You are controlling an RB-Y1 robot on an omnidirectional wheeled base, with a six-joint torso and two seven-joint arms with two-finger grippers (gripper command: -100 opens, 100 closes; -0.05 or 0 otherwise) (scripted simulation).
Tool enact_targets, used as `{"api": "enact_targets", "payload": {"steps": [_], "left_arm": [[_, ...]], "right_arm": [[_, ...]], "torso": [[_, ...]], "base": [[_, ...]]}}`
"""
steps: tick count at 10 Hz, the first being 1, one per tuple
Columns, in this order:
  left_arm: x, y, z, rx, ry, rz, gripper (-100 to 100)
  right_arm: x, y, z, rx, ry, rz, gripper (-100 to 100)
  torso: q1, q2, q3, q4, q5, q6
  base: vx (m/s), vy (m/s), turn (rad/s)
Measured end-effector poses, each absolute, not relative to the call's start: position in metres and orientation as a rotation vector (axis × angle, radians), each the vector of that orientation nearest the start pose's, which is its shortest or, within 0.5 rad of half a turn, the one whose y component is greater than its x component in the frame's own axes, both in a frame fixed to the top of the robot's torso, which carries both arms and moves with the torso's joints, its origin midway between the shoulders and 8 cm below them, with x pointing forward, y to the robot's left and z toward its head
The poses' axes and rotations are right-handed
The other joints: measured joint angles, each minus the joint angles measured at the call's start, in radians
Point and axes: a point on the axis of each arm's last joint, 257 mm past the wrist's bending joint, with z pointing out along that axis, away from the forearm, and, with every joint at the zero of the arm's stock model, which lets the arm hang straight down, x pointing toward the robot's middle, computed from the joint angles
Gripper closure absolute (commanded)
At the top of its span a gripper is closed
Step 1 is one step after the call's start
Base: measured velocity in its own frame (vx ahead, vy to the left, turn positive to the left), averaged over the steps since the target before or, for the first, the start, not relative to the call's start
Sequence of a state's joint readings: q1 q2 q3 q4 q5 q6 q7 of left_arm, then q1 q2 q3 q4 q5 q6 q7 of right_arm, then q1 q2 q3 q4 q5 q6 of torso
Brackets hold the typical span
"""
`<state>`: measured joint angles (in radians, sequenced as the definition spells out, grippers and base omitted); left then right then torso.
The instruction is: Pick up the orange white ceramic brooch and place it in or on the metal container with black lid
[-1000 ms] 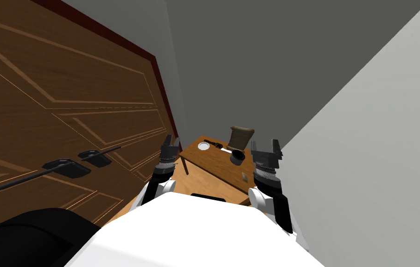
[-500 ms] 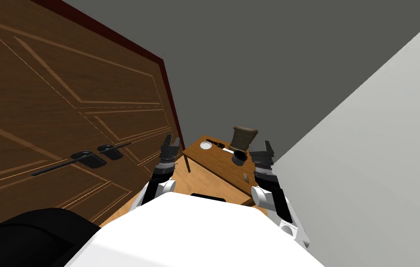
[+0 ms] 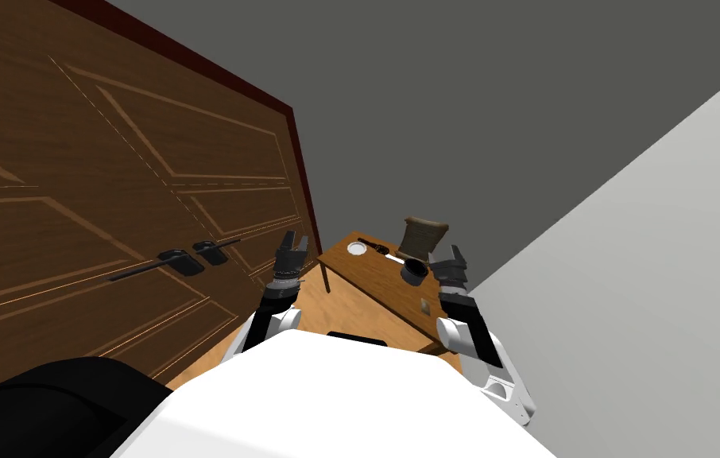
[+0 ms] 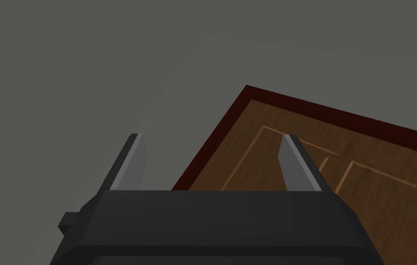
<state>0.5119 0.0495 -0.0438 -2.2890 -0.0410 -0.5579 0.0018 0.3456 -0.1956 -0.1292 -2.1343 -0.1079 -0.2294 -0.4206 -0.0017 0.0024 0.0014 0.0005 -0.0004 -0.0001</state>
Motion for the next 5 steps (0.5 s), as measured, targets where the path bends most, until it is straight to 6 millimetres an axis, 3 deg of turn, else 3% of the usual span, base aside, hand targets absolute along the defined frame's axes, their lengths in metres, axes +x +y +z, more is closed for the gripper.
{"api": "enact_targets", "payload": {"steps": [5], "left_arm": [[0.334,0.253,0.034,-0.558,0.64,-1.336,0]], "right_arm": [[0.446,-0.378,-0.079,1.225,0.713,1.504,-100]], "torso": [[0.0,0.0,0.0,0.0,0.0,0.001]], "base": [[-0.044,-0.016,0.127]]}}
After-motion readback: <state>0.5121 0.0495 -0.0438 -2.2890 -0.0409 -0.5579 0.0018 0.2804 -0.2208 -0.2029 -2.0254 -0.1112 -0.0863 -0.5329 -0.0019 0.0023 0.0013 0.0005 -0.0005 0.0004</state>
